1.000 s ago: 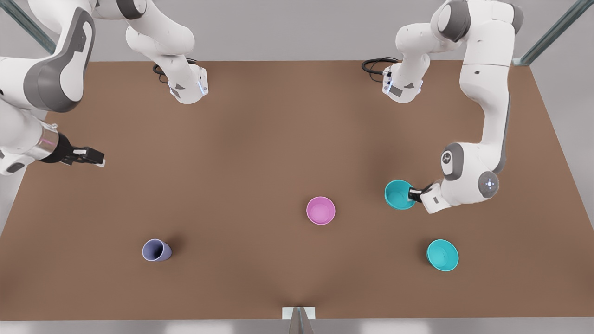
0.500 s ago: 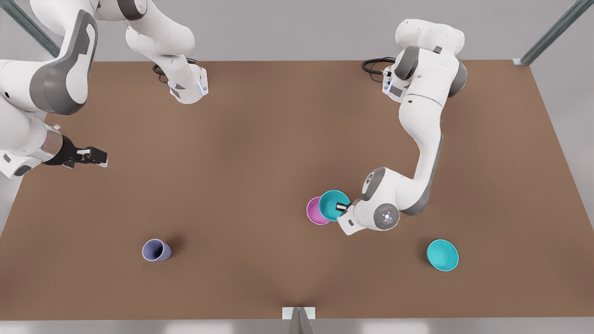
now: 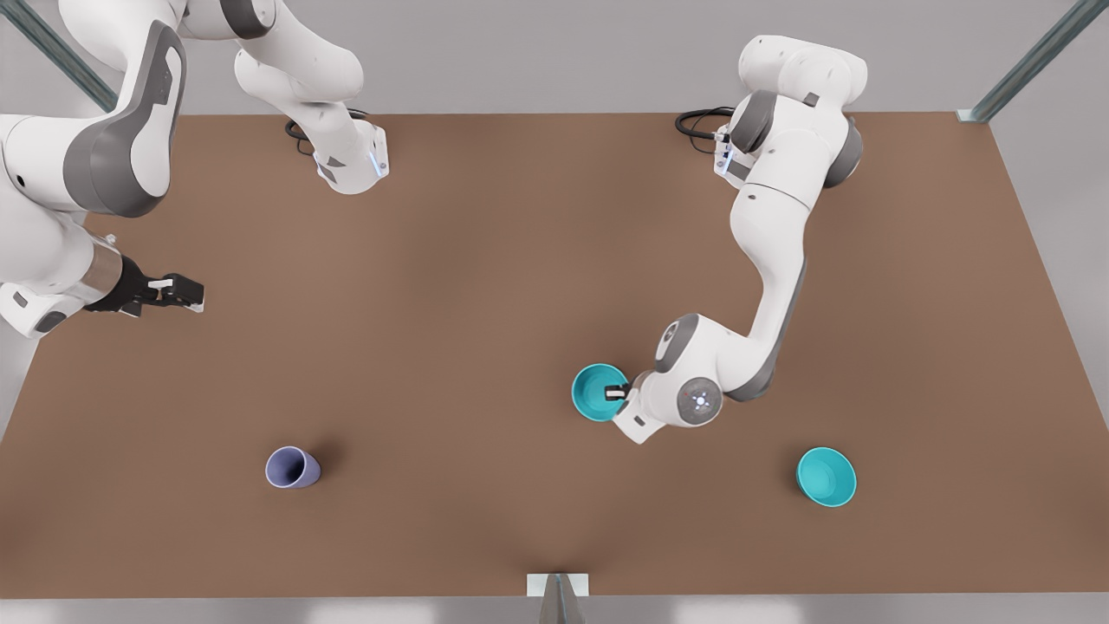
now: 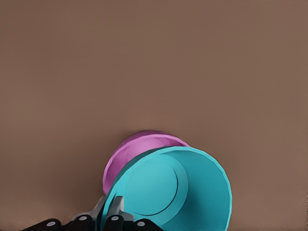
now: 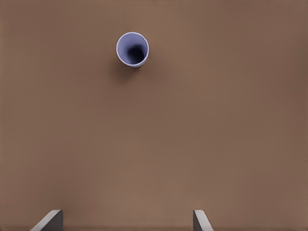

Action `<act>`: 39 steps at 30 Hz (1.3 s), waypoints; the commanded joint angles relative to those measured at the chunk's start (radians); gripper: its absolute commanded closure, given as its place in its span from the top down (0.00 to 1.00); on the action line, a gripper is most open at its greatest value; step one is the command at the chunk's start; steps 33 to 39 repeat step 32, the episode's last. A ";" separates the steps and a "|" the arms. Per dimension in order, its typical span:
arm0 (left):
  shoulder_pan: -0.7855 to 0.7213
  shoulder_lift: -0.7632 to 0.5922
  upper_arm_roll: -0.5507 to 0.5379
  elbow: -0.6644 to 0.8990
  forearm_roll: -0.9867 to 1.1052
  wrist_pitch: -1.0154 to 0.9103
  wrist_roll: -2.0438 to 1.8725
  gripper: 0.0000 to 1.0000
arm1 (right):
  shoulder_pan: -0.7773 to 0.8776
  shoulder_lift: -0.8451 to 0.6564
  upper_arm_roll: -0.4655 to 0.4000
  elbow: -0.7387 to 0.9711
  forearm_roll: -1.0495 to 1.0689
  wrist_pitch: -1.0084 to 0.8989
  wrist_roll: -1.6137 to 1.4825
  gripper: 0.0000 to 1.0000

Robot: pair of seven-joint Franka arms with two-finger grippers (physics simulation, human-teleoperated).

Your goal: Stack the blue bowl on the pink bowl

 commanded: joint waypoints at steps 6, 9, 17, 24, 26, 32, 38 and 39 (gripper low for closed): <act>-0.001 0.003 -0.003 -0.008 -0.004 0.010 -0.204 0.21 | 0.000 -0.001 0.000 0.000 0.000 0.000 -0.028 1.00; 0.000 0.005 -0.003 -0.013 -0.004 0.010 -0.204 0.21 | 0.000 -0.001 0.000 0.000 0.000 0.000 -0.028 1.00; 0.051 -0.015 -0.009 -0.014 0.000 -0.095 -0.181 1.00 | 0.000 0.000 0.000 0.000 0.000 0.000 -0.028 1.00; 0.258 -0.482 -0.003 0.018 0.326 -0.688 0.334 1.00 | -0.005 0.020 0.000 0.034 0.007 -0.001 -0.039 1.00; 0.248 -0.736 0.042 -0.328 0.319 -0.418 0.388 1.00 | -0.005 0.020 0.000 0.034 0.007 -0.001 -0.039 1.00; 0.189 -0.770 0.183 -0.355 0.206 -0.419 0.392 1.00 | -0.003 0.020 0.000 0.034 0.005 -0.001 -0.039 1.00; 0.189 -0.770 0.183 -0.355 0.206 -0.419 0.392 1.00 | -0.003 0.020 0.000 0.034 0.005 -0.001 -0.039 1.00; 0.189 -0.770 0.183 -0.355 0.206 -0.419 0.392 1.00 | -0.003 0.020 0.000 0.034 0.005 -0.001 -0.039 1.00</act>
